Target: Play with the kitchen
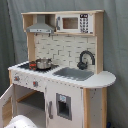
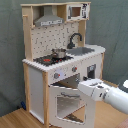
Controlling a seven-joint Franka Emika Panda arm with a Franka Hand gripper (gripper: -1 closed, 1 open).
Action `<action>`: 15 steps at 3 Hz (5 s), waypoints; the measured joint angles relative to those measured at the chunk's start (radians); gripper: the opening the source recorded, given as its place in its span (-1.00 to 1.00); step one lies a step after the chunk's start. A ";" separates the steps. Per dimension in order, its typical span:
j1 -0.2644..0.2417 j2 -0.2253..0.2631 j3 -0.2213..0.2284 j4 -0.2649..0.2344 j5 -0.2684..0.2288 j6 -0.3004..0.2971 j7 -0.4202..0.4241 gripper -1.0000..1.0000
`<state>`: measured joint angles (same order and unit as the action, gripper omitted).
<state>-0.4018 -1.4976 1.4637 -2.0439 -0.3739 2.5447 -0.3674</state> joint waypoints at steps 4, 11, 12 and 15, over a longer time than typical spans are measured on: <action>-0.051 0.000 0.032 -0.099 -0.007 0.363 0.076 1.00; -0.065 0.002 -0.058 -0.093 -0.007 0.344 -0.052 1.00; -0.046 0.000 0.018 -0.075 -0.007 0.282 -0.065 1.00; 0.051 0.007 0.066 -0.243 -0.006 0.254 -0.079 1.00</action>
<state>-0.3507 -1.4910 1.5298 -2.2869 -0.3796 2.7987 -0.4466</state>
